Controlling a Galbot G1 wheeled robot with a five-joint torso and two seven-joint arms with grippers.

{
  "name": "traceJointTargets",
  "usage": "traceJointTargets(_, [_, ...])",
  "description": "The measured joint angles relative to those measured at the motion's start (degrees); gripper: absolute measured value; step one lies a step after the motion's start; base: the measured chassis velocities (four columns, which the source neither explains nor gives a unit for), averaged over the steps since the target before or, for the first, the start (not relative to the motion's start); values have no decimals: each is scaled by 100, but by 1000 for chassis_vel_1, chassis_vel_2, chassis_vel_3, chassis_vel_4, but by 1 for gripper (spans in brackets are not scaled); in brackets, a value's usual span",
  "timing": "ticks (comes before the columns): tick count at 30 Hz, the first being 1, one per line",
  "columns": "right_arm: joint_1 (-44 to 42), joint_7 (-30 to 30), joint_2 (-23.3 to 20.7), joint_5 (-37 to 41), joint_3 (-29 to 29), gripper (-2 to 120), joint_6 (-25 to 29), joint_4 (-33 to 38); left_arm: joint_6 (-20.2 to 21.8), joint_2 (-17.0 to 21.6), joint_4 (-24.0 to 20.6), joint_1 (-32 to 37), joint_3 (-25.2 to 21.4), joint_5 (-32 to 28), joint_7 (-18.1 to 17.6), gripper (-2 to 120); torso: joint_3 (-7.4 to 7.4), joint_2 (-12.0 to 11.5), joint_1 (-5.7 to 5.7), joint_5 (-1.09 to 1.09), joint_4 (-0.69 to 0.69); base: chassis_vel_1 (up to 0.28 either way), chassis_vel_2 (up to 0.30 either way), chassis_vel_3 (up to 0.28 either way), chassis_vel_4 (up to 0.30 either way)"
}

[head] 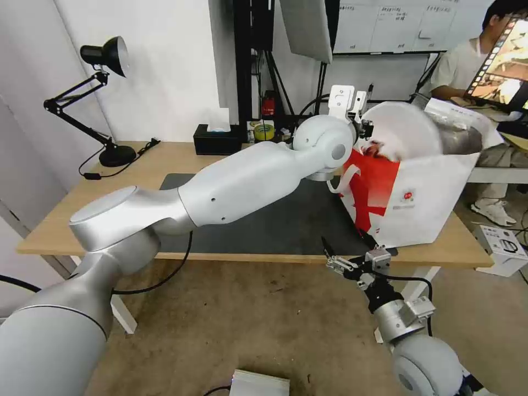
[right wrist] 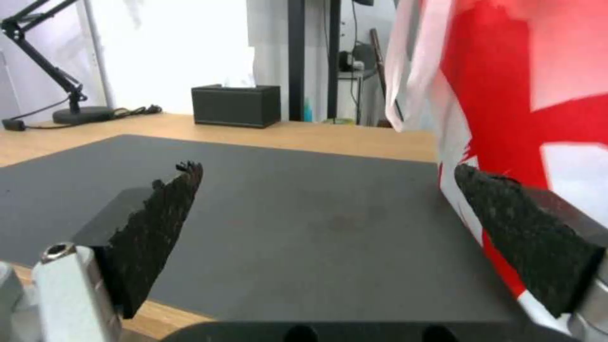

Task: Pick up the trash from the table and place it into the takeout bag.

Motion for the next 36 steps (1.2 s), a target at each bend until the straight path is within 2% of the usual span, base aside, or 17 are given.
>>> traceJointTargets(2, [0, 0, 0, 0, 0, 100, 0, 0, 0, 11, -16, 3, 1, -4, -1, 34, 0, 0, 0, 0, 0, 0, 0, 0, 0])
traceJointTargets(6, [0, 0, 0, 0, 0, 100, 0, 0, -27, 145, -195, 32, 4, -44, -108, 51, 0, 0, 0, 0, -1, 0, 0, 0, 0])
traceJointTargets(8, [0, 0, 0, 0, 0, 100, 0, 0, -277, 403, -435, 71, 39, -60, -134, 62, 0, 0, 0, 0, -1, 0, 0, 0, 0])
traceJointTargets(13, [0, 0, 0, 0, 0, 100, 0, 0, -716, 870, -836, 190, 112, 159, -63, 76, 0, 0, 0, -1, -1, 0, 0, 0, 0])
traceJointTargets(15, [0, 0, 0, 0, 0, 100, 0, 0, -927, 1130, -1008, 257, 170, 354, 89, 82, 0, 0, 0, -1, 0, 0, 0, 0, 0])
traceJointTargets(17, [0, 0, 0, 0, 0, 100, 0, 0, -1302, 1617, -1320, 410, 249, 811, 486, 93, 0, 0, 0, -1, 0, 0, 0, 0, 0])
traceJointTargets(18, [0, 0, 0, 0, 0, 100, 0, 0, -1302, 1617, -1320, 410, 249, 811, 486, 93, 0, 0, 0, -1, 0, 0, 0, 0, 0])
traceJointTargets(21, [0, 0, 0, 0, 0, 100, 0, 0, -1935, 2558, -1775, 804, 268, 1508, 1259, 100, 0, 0, 0, -1, -2, 0, 0, 0, 0])
traceJointTargets(22, [0, 0, 0, 0, 0, 100, 0, 0, -1935, 2558, -1775, 804, 268, 1508, 1259, 100, 0, 0, 0, -1, -2, 0, 0, 0, 0])
traceJointTargets(23, [0, 0, 0, 0, 0, 100, 0, 0, -2119, 2847, -1878, 967, 226, 1671, 1457, 100, 0, 0, 0, -1, 0, 0, 0, 0, 0])
traceJointTargets(26, [0, 0, 0, 0, 0, 100, 0, 0, -2524, 3680, -2248, 1773, -231, 2103, 1971, 100, 0, 0, 1, -3, 3, 0, 0, 0, 0])
traceJointTargets(27, [0, 0, 0, 0, 0, 100, 0, 0, -2524, 3680, -2248, 1773, -231, 2103, 1971, 100, 0, 0, 1, -3, 3, 0, 0, 0, 0])
traceJointTargets(29, [0, 0, 0, 0, 1, 100, 0, 0, -2700, 4110, -2459, 2477, -730, 2409, 2211, 100, 0, 1, 0, -4, 3, 0, 0, 0, 0])
traceJointTargets(31, [0, 0, 0, 0, 1, 100, 0, 0, -2766, 4242, -2536, 2765, -995, 2572, 2288, 100, 0, 0, 0, -2, 1, 0, 0, 0, 0])
traceJointTargets(34, [0, 1, -1, 1, 0, 100, 0, 0, -2946, 4551, -2826, 3823, -1945, 3039, 2397, 100, 0, 1, 0, -2, 0, 0, 0, 0, 0])
traceJointTargets(35, [0, 1, -1, 1, 0, 100, 0, 0, -2946, 4551, -2826, 3823, -1945, 3039, 2397, 100, 0, 1, 0, -2, 0, 0, 0, 0, 0])
traceJointTargets(36, [0, 0, -1, 0, 0, 100, 0, 0, -2978, 4636, -2941, 4275, -2292, 3186, 2413, 100, -1, 1, 0, 0, 0, 0, 0, 0, 0])
